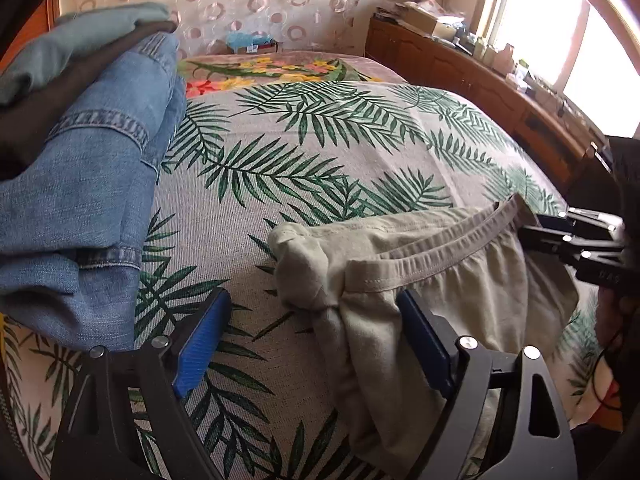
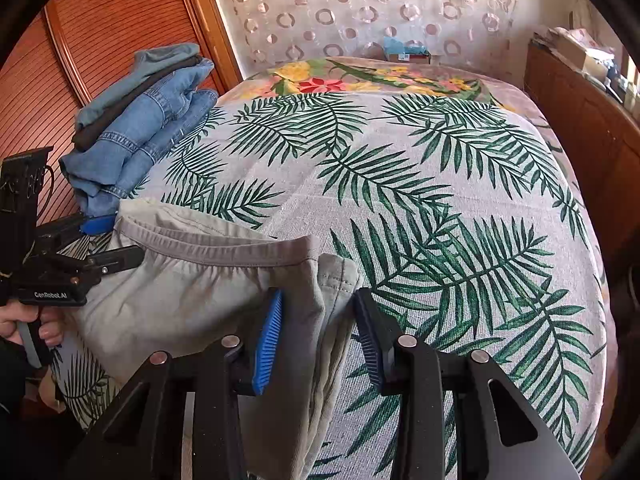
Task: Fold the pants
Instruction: 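Grasp the folded pants bundle with both grippers and lift it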
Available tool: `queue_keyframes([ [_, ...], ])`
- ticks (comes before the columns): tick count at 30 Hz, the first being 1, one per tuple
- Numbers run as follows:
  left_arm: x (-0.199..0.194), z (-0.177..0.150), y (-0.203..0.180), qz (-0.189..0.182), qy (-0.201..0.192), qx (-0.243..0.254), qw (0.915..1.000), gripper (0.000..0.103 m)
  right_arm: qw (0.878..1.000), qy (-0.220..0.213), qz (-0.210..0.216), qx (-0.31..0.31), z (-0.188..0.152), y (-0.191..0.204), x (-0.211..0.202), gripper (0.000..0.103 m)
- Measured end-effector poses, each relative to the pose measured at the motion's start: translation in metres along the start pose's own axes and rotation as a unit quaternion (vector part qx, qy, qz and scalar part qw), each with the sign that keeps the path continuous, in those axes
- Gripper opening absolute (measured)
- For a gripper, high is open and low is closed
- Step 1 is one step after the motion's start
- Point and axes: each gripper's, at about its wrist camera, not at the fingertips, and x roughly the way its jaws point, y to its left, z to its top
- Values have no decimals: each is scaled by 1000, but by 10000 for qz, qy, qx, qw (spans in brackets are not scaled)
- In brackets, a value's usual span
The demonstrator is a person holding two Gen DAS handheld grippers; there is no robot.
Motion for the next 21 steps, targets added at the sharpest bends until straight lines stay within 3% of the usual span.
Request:
queue_keyframes([
  [6,-4,2,1,-441,132,-145,9988,46,9998,45,179,109,4,0,2,24],
  [8,-3,3,-2,-536,186,-115,9983,32,9997,51,229,111,5,1,5,15],
  [11,-9,4,-9,-535,150,28,9985,23,9994,73,305,116,6,2,7,12],
  [21,-45,21,-20,-564,-313,286,9975,18,9986,-373,374,-54,19,14,-16,10],
])
